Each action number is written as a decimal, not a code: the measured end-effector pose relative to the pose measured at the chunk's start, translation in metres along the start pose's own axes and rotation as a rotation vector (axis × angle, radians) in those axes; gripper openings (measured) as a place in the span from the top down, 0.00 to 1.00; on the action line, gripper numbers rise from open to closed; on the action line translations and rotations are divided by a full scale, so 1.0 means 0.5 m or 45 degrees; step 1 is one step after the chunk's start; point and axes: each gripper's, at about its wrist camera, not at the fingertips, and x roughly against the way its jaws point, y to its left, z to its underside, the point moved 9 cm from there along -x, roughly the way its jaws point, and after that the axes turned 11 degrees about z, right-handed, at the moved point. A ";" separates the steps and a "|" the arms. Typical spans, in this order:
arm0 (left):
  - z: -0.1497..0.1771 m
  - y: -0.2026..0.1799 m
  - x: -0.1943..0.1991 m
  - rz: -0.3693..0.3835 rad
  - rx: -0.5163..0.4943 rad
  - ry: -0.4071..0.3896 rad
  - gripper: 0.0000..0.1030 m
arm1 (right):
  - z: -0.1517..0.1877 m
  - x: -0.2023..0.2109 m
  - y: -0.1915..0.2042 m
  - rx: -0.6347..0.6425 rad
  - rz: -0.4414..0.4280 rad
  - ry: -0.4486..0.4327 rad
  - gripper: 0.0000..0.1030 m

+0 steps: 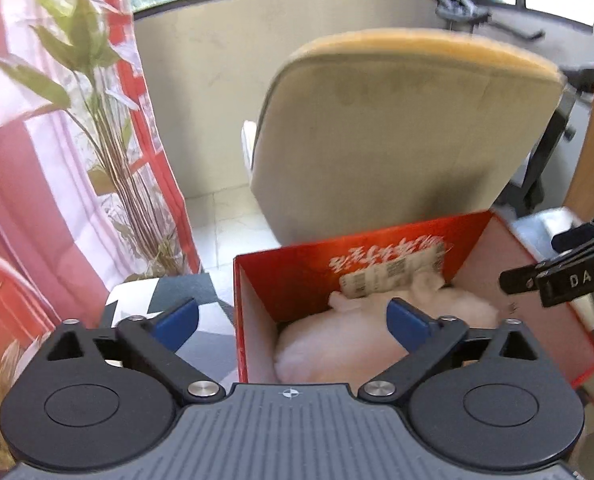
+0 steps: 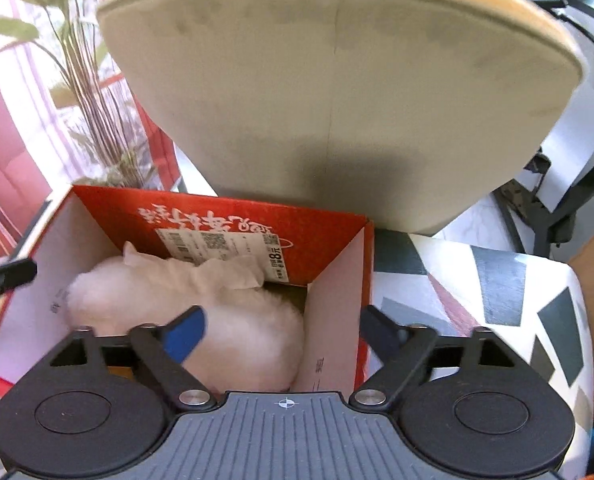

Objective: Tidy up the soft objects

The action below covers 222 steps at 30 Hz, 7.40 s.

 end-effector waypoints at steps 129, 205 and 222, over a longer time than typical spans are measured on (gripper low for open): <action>0.429 -0.194 0.084 0.406 0.251 0.201 0.64 | 0.538 0.171 0.095 0.063 -0.353 -0.168 0.55; 0.161 -0.049 -0.126 0.336 0.217 0.350 0.64 | 0.161 -0.026 0.136 0.100 -0.350 0.136 0.67; 0.136 -0.059 -0.178 0.221 0.081 0.411 0.65 | 0.142 -0.068 0.142 0.069 -0.297 0.175 0.89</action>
